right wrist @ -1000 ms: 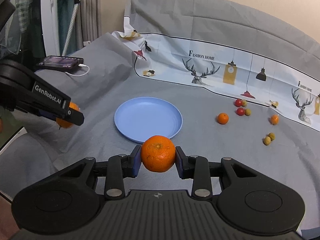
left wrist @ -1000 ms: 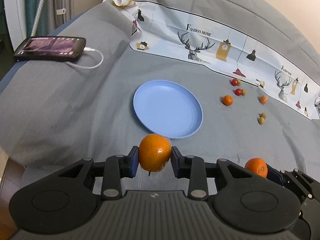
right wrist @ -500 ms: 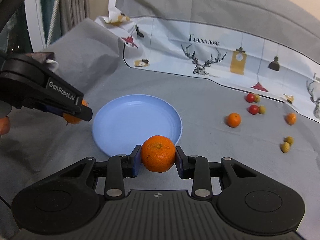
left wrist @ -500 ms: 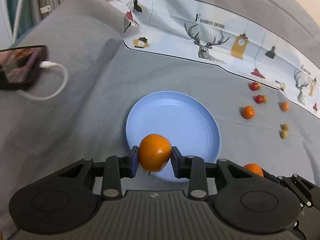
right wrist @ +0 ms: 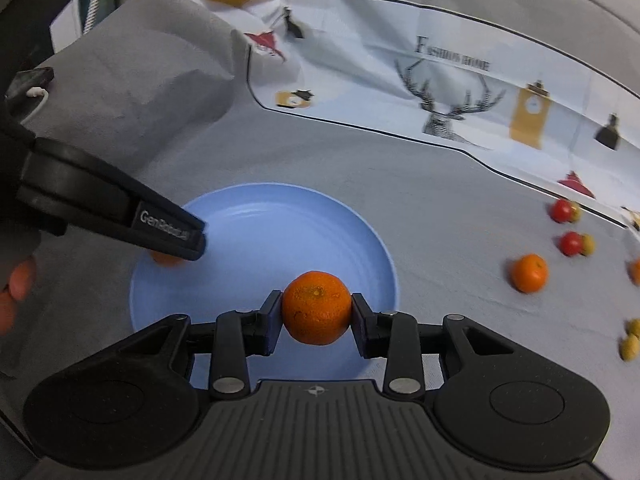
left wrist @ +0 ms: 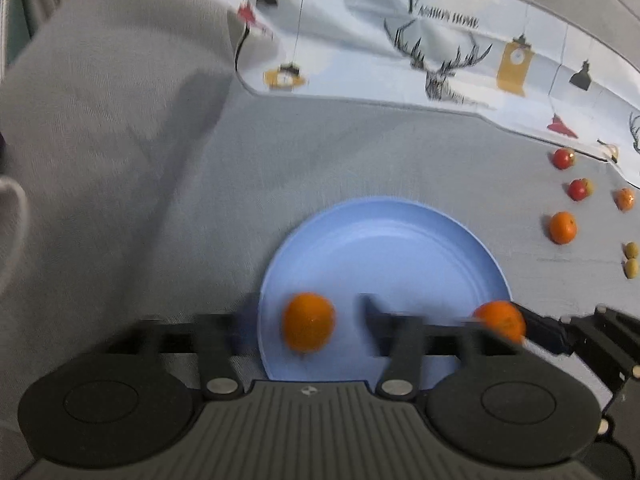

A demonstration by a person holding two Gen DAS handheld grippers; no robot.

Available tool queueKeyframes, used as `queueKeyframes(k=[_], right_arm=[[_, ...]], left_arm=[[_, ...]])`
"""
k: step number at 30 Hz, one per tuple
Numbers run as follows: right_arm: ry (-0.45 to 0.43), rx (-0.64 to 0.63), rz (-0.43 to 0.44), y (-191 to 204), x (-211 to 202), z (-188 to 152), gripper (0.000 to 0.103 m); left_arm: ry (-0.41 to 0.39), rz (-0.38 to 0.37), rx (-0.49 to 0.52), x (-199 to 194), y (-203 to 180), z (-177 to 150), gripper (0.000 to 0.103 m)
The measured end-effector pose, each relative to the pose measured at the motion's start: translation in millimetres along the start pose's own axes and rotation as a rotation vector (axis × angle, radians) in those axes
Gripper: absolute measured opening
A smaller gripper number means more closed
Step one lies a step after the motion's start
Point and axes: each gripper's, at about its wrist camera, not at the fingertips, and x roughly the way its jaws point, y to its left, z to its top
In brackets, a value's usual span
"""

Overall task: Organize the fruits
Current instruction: 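Open both tools to drop the oranges onto the blue plate, then raise both open tools away from the blue plate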

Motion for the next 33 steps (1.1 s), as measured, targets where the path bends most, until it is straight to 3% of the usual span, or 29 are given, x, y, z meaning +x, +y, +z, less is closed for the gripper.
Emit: queueKeyframes(k=[1,2,3,4,13,18,33], right_arm=[[-0.011,-0.012,-0.001,1,-2,3,0.055],[-0.025,-0.021,-0.010,2,-6,4,0.064],[-0.043,-0.030,-0.024,2,-13,4,0.079],[-0.059,-0.035,-0.040,3,-22,3,0.084],[-0.030,0.006,-0.034,18,-133,-51,0.097],[-0.064,0.072,-0.021,25,-186,-76,0.099],[-0.224,0.079,-0.069,29,-260,-100,0.100]], left_arm=[[-0.024,-0.001,-0.006,-8,2,0,0.102],[-0.052,-0.008,-0.015,-17,3,-2,0.103],[-0.072,-0.022,-0.012,-27,5,-5,0.103],[-0.075,-0.026,0.001,-34,6,-8,0.103],[-0.042,0.012,0.001,-123,12,-82,0.103],[-0.093,0.047,0.013,-175,13,-123,0.103],[-0.205,0.048,0.013,-240,-5,-152,0.103]])
